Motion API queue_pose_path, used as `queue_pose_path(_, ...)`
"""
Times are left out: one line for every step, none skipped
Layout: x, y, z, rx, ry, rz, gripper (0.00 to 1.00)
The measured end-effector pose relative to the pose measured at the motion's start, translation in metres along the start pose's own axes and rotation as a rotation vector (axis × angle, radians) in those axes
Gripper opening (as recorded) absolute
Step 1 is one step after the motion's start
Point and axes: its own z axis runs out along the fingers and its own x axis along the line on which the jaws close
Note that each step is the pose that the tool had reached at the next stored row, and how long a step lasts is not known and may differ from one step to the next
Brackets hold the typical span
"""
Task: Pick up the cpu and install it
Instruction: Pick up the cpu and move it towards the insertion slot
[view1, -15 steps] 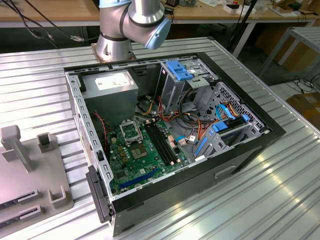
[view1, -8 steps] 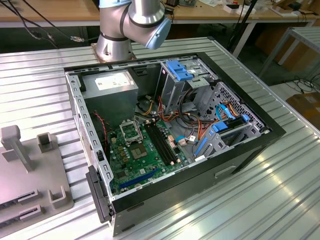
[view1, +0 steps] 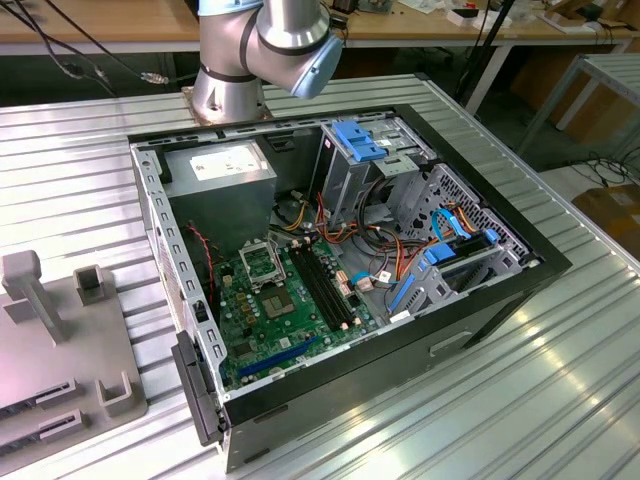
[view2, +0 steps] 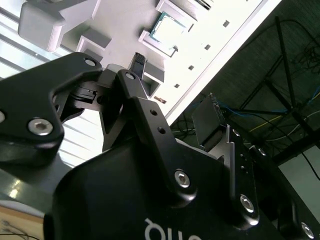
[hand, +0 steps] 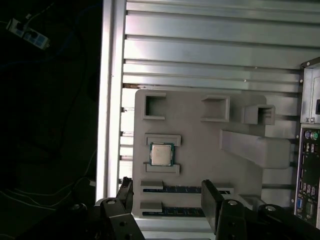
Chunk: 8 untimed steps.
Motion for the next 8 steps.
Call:
queue_pose_path(0.0000,0.0000,0.0003,-0.0001,-0.0001,0.000,0.66)
queue_pose_path(0.0000,0.0000,0.0008,-0.0002,-0.0003,0.000,0.66)
queue_pose_path(0.0000,-0.0001,0.0021,-0.0002,-0.0003,0.000,0.66)
queue_pose_path(0.0001,-0.0002,0.0039,-0.0001,0.0000,0.000,0.66)
queue_pose_path(0.0000,-0.0005,0.0055,0.0000,0.0000,0.000,0.66)
queue_pose_path(0.0000,-0.0010,0.0080,-0.0001,-0.0001,0.000,0.66)
queue_pose_path(0.0001,-0.0017,0.0098,0.0000,-0.0001,0.000,0.66)
queue_pose_path(0.0003,-0.0031,0.0121,0.0001,0.0001,0.003,0.66)
